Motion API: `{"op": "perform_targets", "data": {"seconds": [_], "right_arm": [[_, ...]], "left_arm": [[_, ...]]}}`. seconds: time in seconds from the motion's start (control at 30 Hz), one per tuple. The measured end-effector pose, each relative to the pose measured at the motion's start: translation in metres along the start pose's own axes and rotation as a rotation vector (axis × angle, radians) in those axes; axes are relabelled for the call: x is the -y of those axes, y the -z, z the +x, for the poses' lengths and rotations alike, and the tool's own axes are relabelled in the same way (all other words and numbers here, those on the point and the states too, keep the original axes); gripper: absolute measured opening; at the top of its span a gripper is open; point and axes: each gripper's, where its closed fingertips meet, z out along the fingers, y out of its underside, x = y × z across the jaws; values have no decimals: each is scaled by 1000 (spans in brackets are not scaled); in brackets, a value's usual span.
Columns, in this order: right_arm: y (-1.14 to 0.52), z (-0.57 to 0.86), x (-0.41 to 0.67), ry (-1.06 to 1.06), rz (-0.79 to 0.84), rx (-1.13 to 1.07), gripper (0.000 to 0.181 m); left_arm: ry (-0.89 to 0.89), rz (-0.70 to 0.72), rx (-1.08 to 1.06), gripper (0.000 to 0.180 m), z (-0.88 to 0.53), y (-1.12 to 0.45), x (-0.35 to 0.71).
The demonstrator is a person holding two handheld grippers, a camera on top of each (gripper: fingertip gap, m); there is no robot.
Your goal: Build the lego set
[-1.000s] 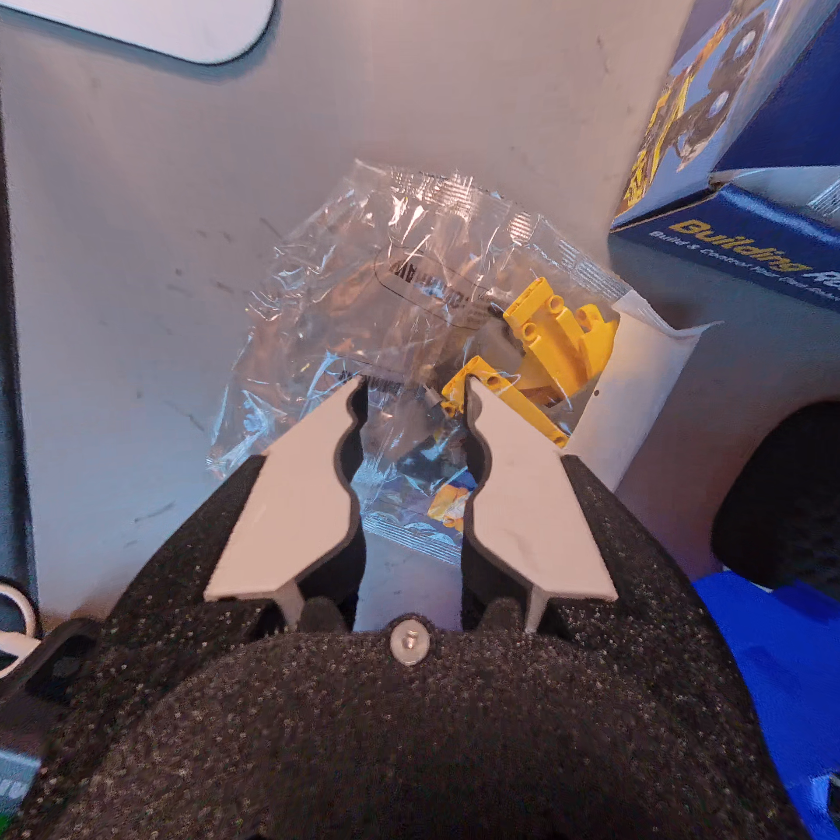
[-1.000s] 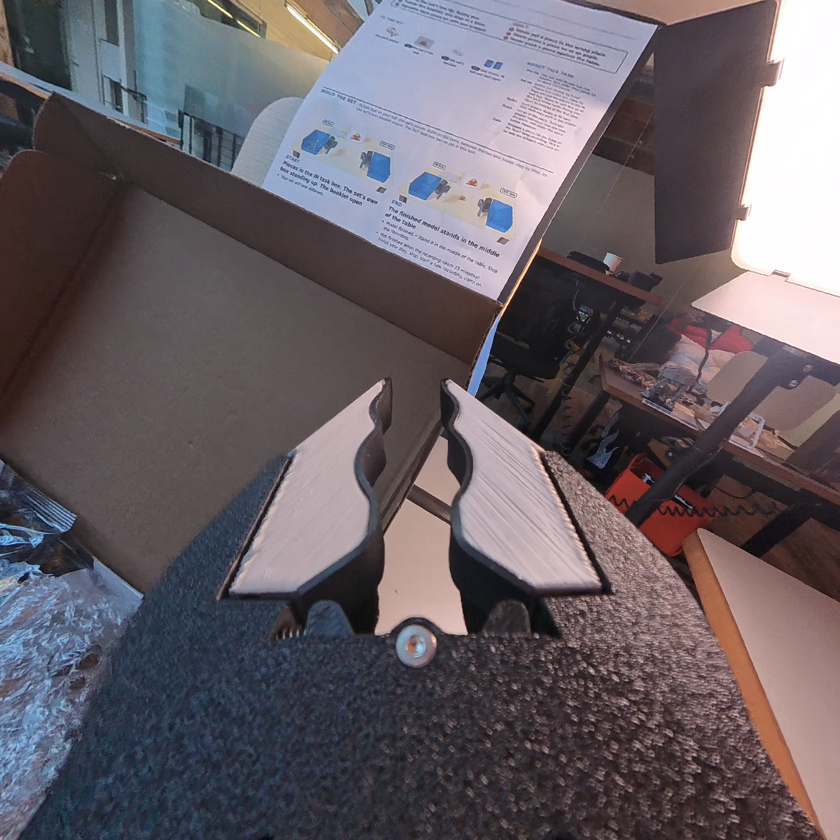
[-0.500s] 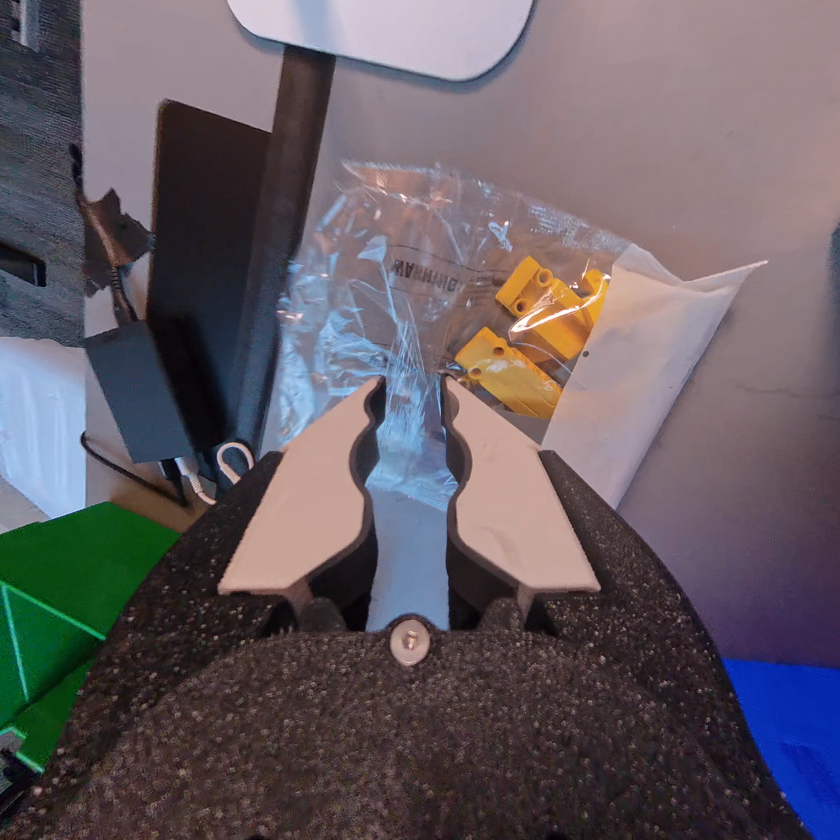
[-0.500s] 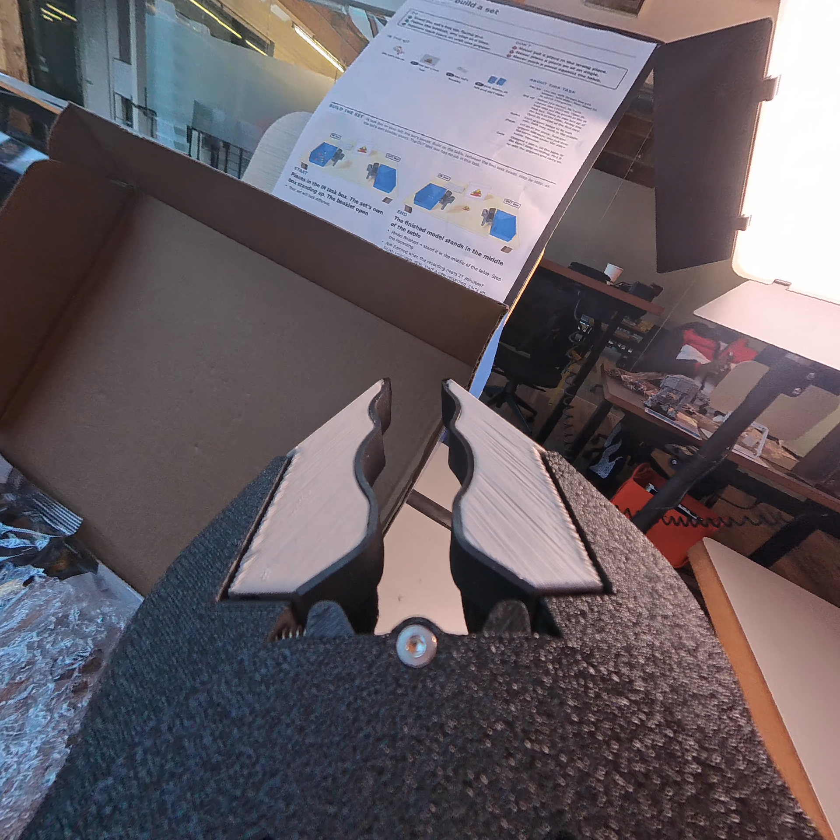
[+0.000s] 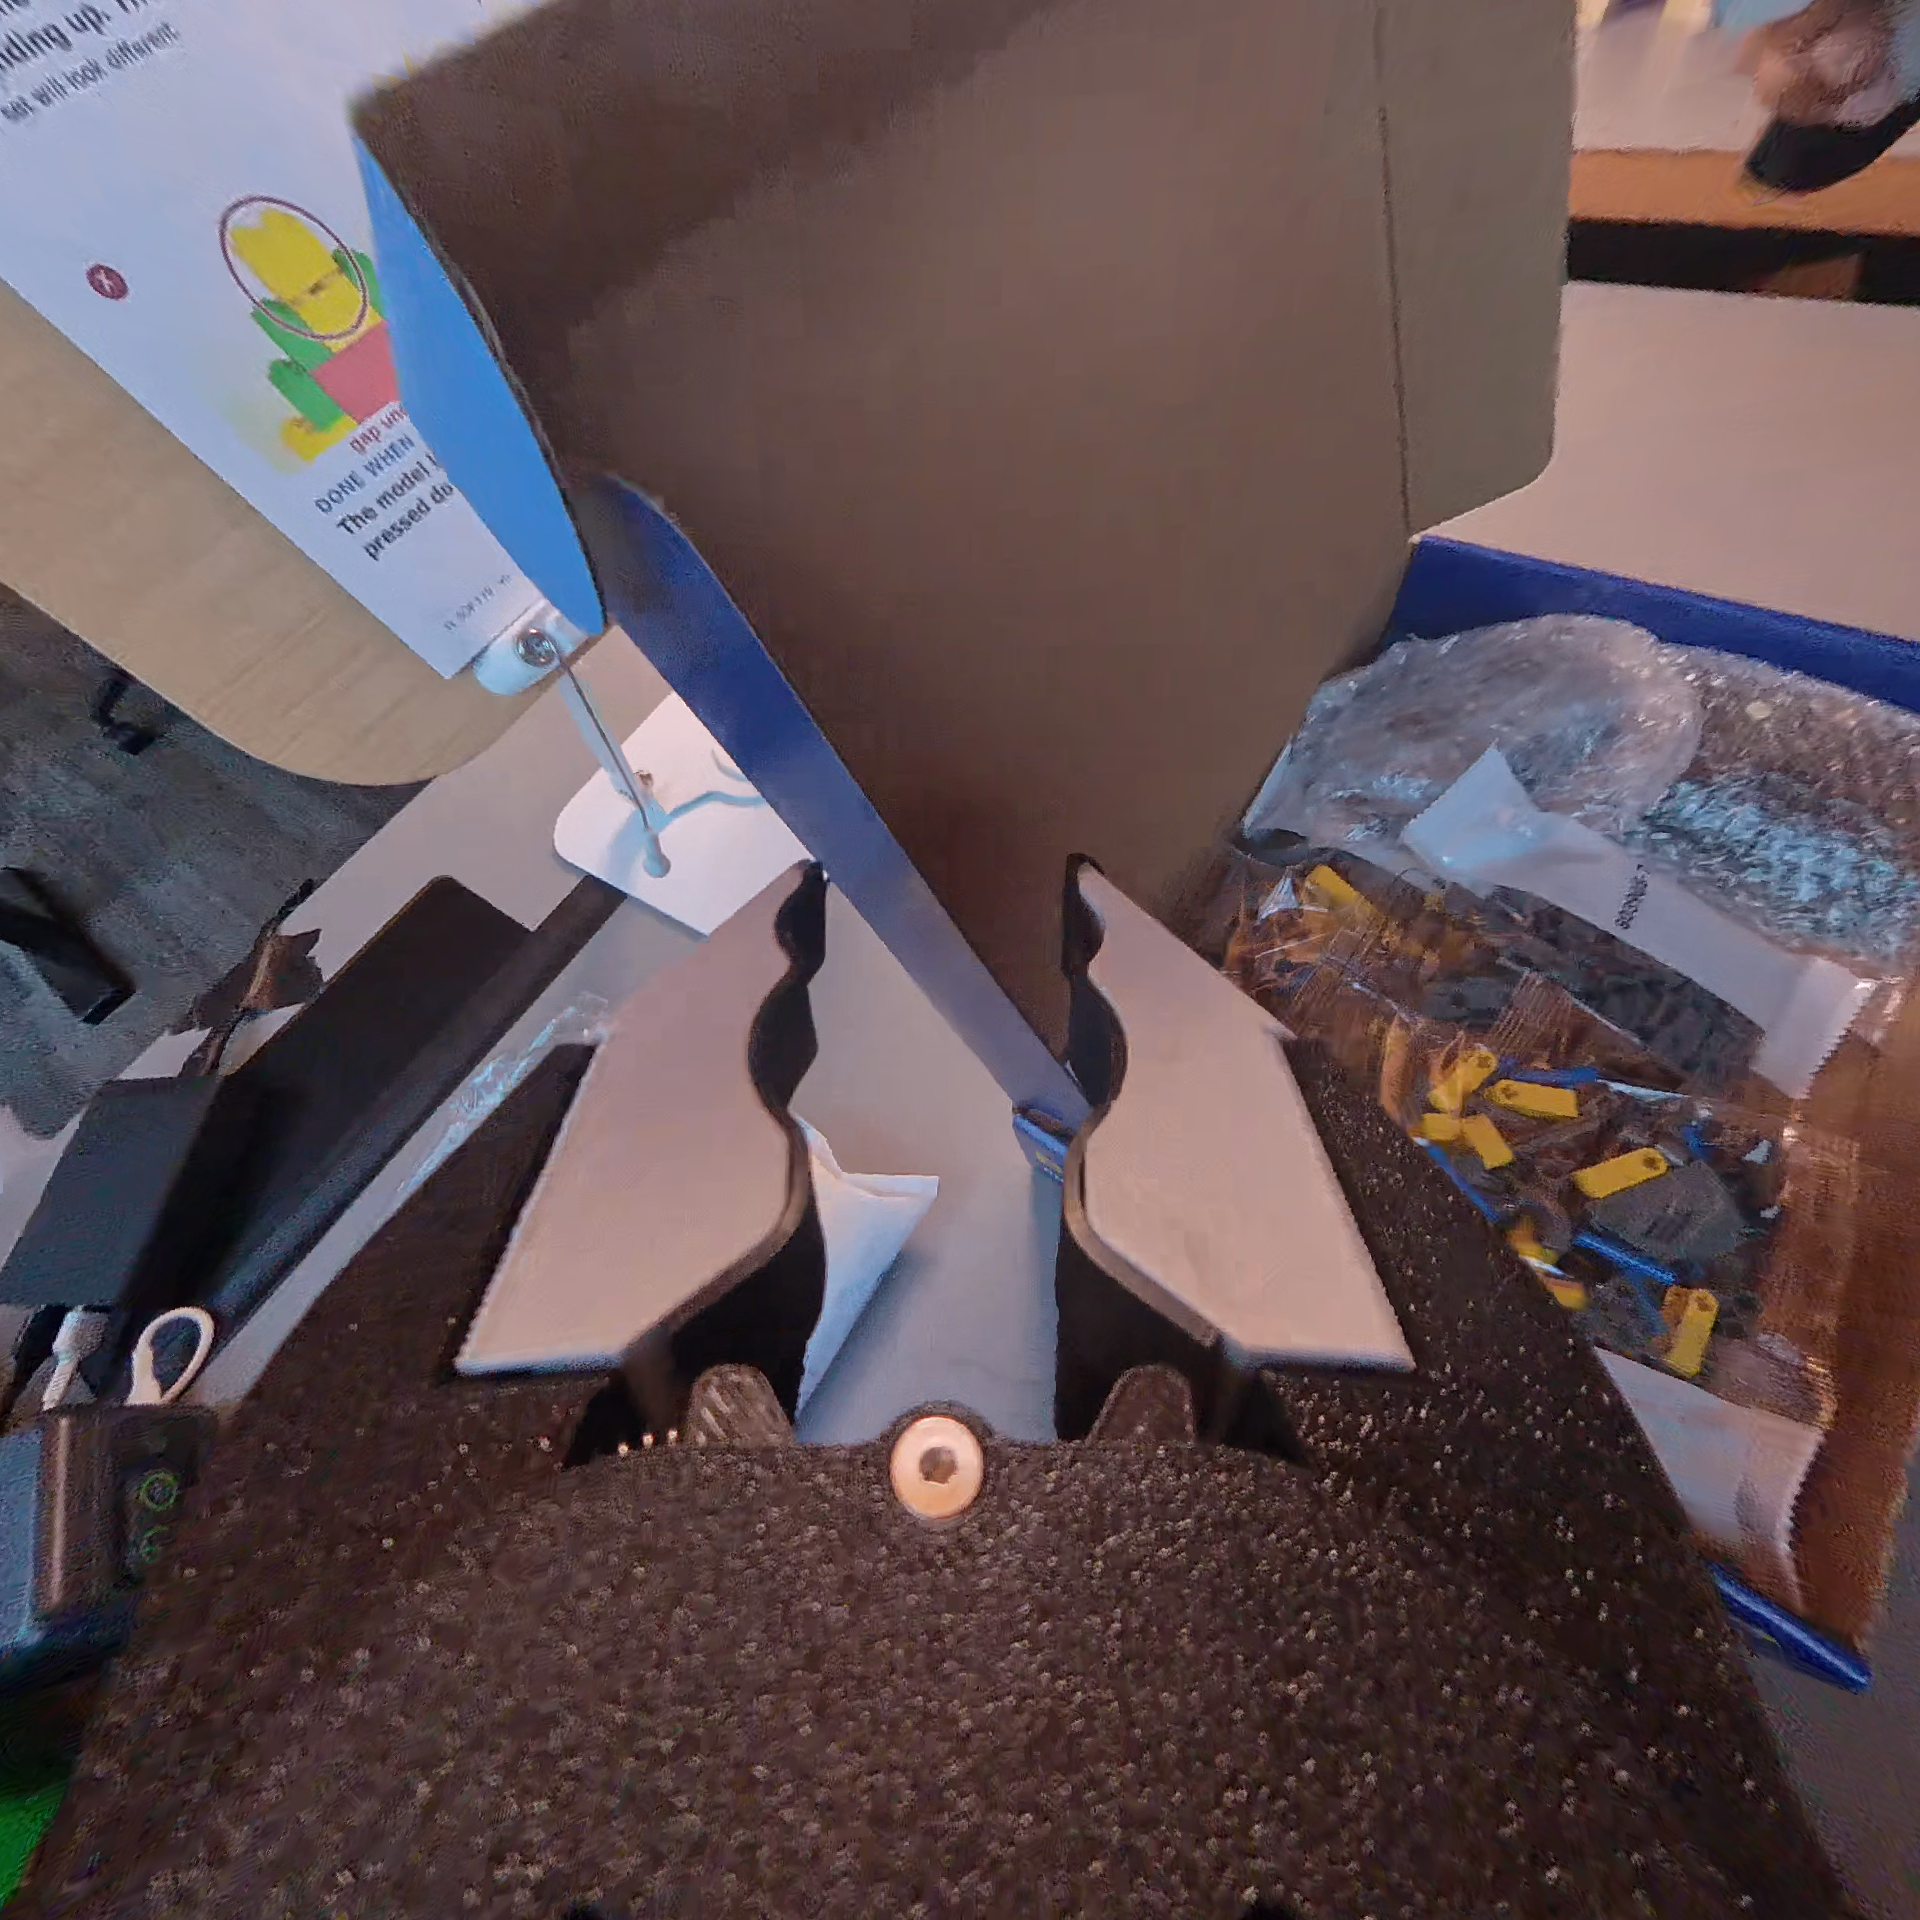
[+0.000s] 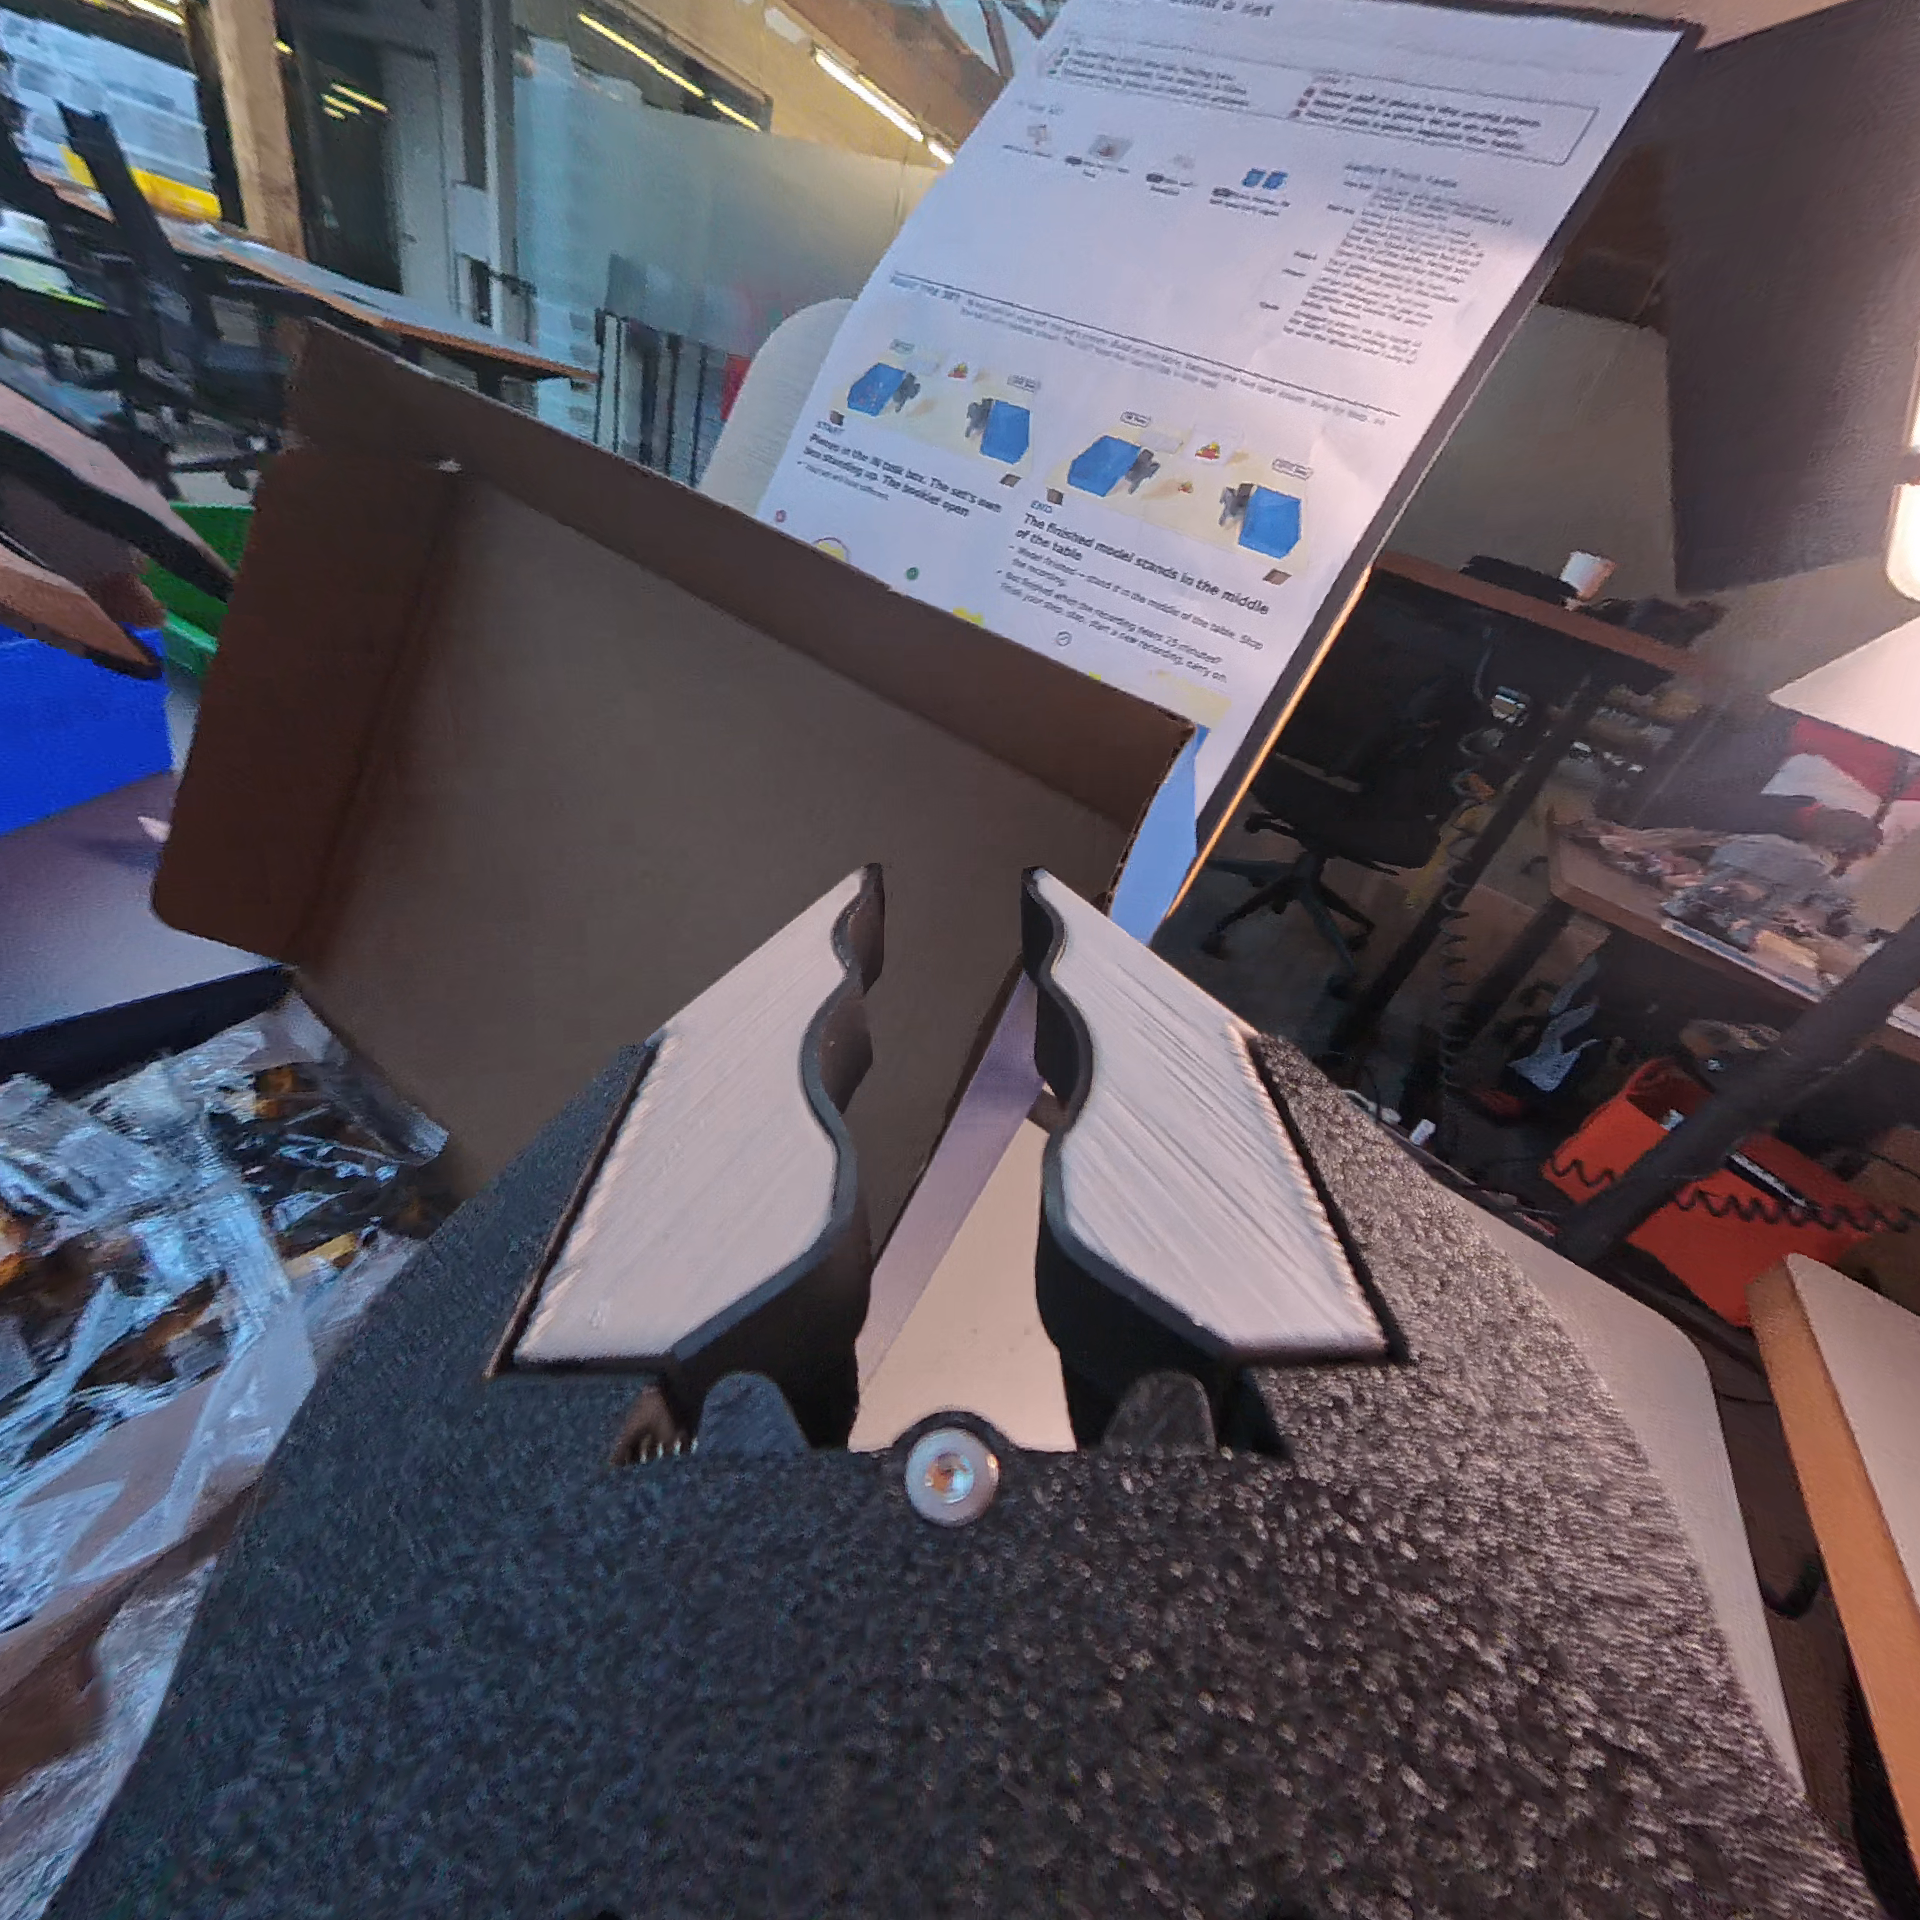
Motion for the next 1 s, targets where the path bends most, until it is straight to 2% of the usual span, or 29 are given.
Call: {"op": "perform_targets", "data": {"seconds": [0.1, 0.17, 0.2, 0.3, 0.4, 0.5, 0.67, 0.73, 0.8, 0.93, 1.0], "right_arm": [[27, -45, 14, 120, -35, 98, 36], [47, -83, 22, 263, -40, 161, 33], [55, -106, 17, 276, -70, 244, 26], [69, -170, -32, 174, -272, 560, 27], [64, -209, -79, 107, -412, 686, 28], [53, -250, -103, 69, -498, 778, 39], [36, -308, -124, 280, -514, 863, 57], [35, -323, -138, 315, -571, 887, 55], [31, -323, -139, 369, -554, 874, 48], [36, -309, -126, 341, -491, 876, 13], [42, -289, -114, 312, -464, 859, 12]], "left_arm": [[-31, -18, 68, 35, 4, -19, -14], [-13, 7, 125, 25, -4, -24, -14], [8, 16, 150, 20, -10, -25, -14], [135, 60, 169, 15, -23, -30, -15], [239, 125, 192, 11, -36, -37, -16], [306, 200, 208, 9, -43, -43, -18], [340, 258, 224, 7, -50, -46, -23], [360, 291, 225, 6, -51, -46, -25], [366, 303, 221, 5, -51, -45, -26], [346, 318, 215, 5, -48, -42, -26], [347, 331, 211, 5, -46, -41, -26]]}}
